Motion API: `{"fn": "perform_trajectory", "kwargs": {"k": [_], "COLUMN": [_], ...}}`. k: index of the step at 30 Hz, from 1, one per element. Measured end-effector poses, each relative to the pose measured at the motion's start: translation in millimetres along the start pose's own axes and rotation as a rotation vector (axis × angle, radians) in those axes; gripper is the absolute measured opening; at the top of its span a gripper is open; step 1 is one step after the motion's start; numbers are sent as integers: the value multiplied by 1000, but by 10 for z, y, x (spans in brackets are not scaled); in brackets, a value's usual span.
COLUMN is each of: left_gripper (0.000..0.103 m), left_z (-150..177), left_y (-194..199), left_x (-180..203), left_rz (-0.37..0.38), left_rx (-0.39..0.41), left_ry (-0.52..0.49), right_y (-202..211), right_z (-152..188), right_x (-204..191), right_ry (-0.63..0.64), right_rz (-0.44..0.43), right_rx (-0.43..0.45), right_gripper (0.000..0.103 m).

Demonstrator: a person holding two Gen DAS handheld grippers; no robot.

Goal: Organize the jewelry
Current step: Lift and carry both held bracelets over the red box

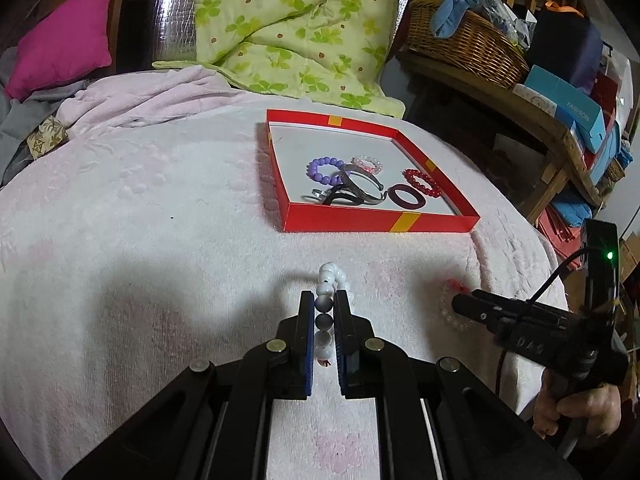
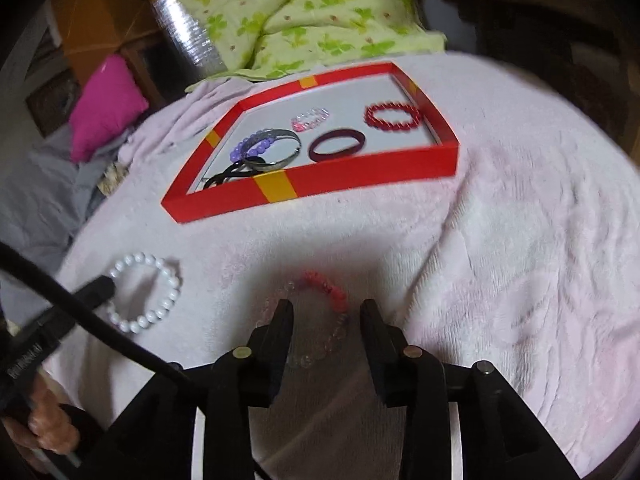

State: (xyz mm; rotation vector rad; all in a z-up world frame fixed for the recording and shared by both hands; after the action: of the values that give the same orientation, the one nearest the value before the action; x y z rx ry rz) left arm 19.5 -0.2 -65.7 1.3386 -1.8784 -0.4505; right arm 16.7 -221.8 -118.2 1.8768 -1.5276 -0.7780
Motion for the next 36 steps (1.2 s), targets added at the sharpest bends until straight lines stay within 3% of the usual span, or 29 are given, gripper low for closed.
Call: {"fn": "perform_trajectory", "kwargs": {"k": [1, 2, 3, 8, 17, 28, 36], "left_gripper": [9, 9, 9, 9, 9, 9, 9], "left_z": [1, 2, 2, -24, -91, -234, -554], "left_y": [2, 4, 9, 58, 173, 216, 300], "left_x": [-1, 1, 1, 5, 12, 191, 382], "left_rz": [1, 1, 2, 11, 27, -41, -86], "left_rx": [0, 1, 4, 25, 63, 104, 163], "left_ry": [0, 0, 0, 3, 7, -68, -122], "right_y": [0, 3, 0, 161, 470, 569, 574], "right_z": [-2, -7, -3, -47, -198, -355, -575], "right_x": [-29, -62, -81, -41, 16, 39, 113], "right_ry": [22, 45, 63, 44, -51, -103, -115], "right_rz": [12, 37, 52, 62, -51, -125, -133], "right_rx": [-1, -1, -4, 82, 243, 302, 335], "right_gripper": [30, 10, 8, 8, 8, 8, 8]}}
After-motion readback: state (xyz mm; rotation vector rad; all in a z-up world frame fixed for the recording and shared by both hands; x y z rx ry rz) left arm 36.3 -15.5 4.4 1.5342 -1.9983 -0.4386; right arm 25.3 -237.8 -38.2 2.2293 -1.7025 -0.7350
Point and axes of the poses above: each gripper's, at about its wrist camera, not at the fingertips, and y roughly against the way its jaws point, x to its right, z to its underside, the point moved 2 cm from there along -y, roughly the way its jaws point, and after that the axes turned 14 degrees about y, right-handed, at the moved point
